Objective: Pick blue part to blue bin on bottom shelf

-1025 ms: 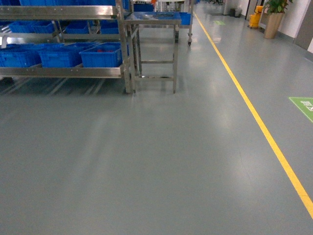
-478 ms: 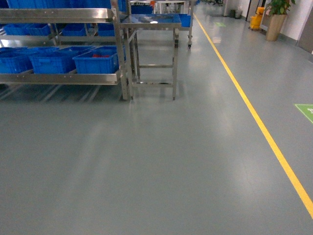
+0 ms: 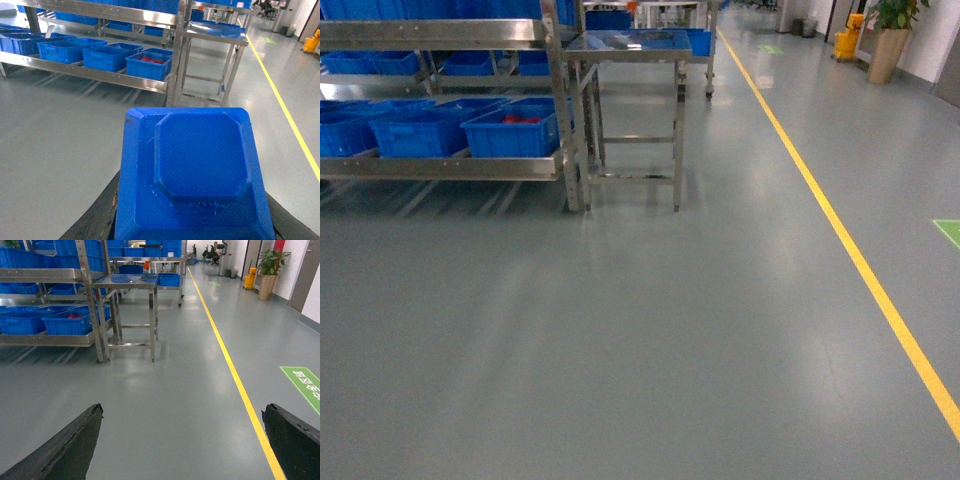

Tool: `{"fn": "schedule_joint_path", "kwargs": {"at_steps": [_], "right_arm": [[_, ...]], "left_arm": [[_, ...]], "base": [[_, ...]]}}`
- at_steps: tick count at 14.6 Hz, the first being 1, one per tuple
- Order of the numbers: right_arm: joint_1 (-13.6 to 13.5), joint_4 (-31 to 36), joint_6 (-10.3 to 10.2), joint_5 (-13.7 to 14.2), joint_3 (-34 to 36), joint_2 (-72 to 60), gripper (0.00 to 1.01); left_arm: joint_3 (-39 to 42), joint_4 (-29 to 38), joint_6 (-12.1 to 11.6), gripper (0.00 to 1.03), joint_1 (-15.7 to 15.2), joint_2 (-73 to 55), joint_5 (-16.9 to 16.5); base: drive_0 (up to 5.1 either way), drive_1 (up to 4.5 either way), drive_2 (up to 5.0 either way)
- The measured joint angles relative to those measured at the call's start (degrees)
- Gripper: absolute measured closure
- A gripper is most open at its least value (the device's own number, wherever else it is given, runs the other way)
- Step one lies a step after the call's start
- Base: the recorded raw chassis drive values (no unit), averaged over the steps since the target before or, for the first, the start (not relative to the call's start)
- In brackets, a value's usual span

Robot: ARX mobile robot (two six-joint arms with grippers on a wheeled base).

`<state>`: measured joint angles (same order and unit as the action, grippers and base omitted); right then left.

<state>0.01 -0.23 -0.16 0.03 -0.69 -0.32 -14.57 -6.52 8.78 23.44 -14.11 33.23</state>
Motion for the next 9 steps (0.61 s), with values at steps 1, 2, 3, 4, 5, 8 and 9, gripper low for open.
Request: {"fn": "schedule_joint_path", "kwargs": {"at_steps": [1, 2, 3, 4, 5, 8, 9], "right_arm": [[0.00, -0.07, 0.02, -0.02, 0.00, 0.00, 0.03], [0.00, 0.02, 0.02, -0.02, 0.00, 0.00, 0.03], [0.00, -0.11, 0.00, 0.00, 0.00, 0.00, 0.03], [0.00, 0.02, 0.02, -0.04, 0.00, 0.00, 0.03], [0.00, -0.15, 0.02, -0.04, 0.00, 0.00, 0.03], [0.00, -0.09, 0.02, 0.00, 0.00, 0.00, 0.03], [0.00, 0.04, 0.02, -0.02, 0.00, 0.00, 0.03]], "left_arm": [[0.00, 0.04, 0.02, 0.60, 0.00, 0.02, 0.07], [0.00, -0.04, 0.02, 0.60, 0.00, 0.02, 0.00], [0.00, -0.09, 0.02, 0.60, 0.00, 0.00, 0.00], [0.00, -0.02, 0.02, 0.60, 0.00, 0.02, 0.02], [0.00, -0.04, 0.02, 0.60, 0.00, 0.00, 0.00], [0.00, 0.04, 0.02, 0.60, 0.00, 0.11, 0.04], [0.00, -0.17, 0.02, 0.60, 0.00, -0.09, 0.00]], "base": [[0.1, 4.17, -4.0], [0.1, 4.19, -3.9], [0.1, 4.17, -3.9], [0.0, 4.11, -4.0], [0.1, 4.14, -4.0], [0.0, 4.06, -4.1], [0.0, 4.07, -4.1]]}}
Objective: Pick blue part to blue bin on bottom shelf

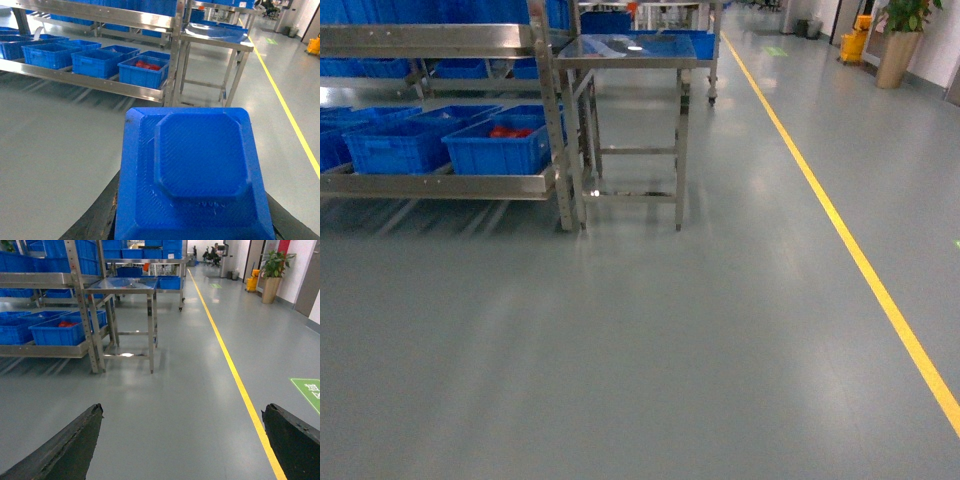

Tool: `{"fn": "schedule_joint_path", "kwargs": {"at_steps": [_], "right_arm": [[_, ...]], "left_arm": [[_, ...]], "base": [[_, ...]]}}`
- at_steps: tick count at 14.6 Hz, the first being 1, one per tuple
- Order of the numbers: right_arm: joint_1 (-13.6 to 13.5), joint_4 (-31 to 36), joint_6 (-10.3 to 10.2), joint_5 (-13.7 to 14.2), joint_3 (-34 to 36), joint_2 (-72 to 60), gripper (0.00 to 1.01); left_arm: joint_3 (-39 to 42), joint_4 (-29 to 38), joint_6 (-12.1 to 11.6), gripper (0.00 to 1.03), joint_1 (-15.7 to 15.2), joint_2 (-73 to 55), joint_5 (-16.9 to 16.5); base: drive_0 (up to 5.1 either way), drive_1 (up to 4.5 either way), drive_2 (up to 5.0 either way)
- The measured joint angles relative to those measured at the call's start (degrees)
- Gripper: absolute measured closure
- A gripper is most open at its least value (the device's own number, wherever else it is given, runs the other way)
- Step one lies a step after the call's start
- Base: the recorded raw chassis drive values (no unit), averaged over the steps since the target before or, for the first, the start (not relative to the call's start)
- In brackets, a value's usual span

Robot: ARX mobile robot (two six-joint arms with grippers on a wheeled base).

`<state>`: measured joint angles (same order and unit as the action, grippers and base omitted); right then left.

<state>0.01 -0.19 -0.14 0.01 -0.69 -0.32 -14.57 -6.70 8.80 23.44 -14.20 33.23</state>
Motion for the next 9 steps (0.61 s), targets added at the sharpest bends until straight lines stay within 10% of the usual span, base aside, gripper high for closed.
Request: {"fn": "schedule_joint_path", "kwargs": {"at_steps": [9], "right_arm": [[0.00, 0.11, -0.02, 0.00, 0.00, 0.00, 0.03]], "left_arm": [[0.00, 0.26, 0.00, 0.60, 0.00, 0.11, 0.02]], "base": [[-0.1, 3.98, -4.1]]}}
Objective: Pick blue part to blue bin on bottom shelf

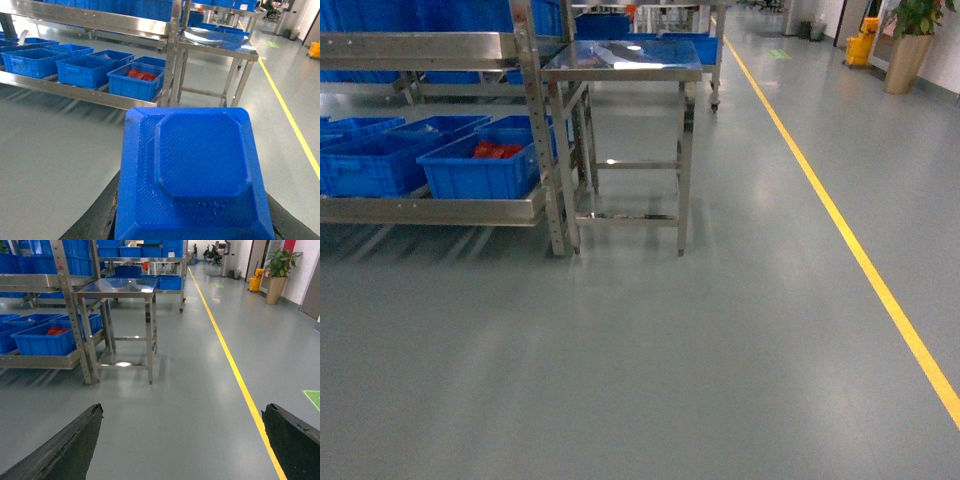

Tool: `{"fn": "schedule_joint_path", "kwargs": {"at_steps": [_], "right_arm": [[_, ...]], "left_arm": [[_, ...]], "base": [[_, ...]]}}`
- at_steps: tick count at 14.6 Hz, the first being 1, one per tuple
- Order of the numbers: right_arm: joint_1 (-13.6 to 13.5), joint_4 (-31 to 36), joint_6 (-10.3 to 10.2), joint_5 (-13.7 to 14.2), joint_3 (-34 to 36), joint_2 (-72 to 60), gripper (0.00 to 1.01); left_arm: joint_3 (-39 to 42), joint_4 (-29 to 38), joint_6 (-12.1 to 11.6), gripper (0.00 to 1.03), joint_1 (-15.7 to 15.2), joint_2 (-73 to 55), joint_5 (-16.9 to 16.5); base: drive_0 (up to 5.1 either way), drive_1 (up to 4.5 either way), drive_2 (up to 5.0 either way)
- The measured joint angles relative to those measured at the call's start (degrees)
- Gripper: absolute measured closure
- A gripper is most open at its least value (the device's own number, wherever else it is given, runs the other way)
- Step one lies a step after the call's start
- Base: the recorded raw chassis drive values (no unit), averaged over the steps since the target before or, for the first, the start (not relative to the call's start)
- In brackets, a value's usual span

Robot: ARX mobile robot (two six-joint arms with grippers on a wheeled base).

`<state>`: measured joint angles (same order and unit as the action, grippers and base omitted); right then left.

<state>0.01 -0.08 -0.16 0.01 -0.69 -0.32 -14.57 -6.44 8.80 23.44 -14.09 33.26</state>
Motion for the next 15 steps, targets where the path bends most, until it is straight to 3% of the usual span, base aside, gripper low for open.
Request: {"fn": "schedule_joint_path", "kwargs": {"at_steps": [15], "right_arm": [[0.00, -0.11, 0.02, 0.00, 0.00, 0.00, 0.03]], "left_arm": [[0.00, -0.15, 0.02, 0.60, 0.00, -0.04, 0.02]], "base": [[0.0, 4.03, -4.1]]}}
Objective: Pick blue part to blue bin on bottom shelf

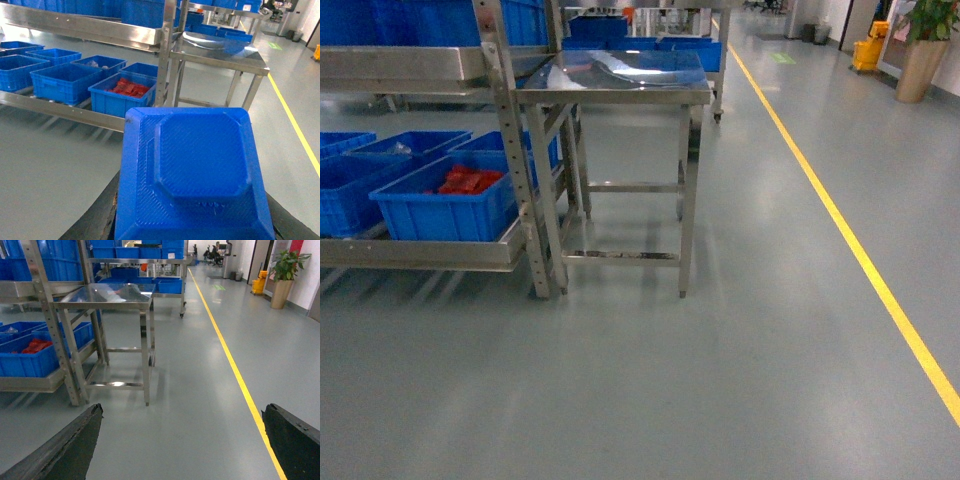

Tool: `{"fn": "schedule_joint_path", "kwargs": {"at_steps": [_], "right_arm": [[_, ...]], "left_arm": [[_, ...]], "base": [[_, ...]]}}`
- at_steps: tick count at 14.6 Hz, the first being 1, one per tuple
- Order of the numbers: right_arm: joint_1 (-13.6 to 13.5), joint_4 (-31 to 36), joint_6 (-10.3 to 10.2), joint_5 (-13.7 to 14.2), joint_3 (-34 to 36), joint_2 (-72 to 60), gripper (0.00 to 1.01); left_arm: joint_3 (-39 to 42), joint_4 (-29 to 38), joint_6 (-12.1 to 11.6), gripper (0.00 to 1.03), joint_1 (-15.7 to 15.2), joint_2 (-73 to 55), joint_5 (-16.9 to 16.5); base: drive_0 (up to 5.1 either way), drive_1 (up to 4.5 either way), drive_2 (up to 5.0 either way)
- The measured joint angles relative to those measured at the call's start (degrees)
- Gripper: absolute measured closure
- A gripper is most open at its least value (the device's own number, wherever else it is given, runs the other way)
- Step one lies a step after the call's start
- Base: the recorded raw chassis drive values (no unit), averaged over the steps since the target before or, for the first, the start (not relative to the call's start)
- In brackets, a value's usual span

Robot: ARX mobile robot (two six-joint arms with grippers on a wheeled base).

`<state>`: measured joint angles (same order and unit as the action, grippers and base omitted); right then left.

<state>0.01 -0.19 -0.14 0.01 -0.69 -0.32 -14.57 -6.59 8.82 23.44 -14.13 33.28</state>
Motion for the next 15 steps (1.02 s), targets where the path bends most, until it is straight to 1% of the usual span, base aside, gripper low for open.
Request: {"fn": "schedule_joint_path", "kwargs": {"at_steps": [15], "right_arm": [[0.00, 0.04, 0.00, 0.00, 0.00, 0.00, 0.03]], "left_arm": [[0.00, 0.20, 0.00, 0.60, 0.00, 0.15, 0.00]], "base": [[0.0, 4.07, -4.1]]}}
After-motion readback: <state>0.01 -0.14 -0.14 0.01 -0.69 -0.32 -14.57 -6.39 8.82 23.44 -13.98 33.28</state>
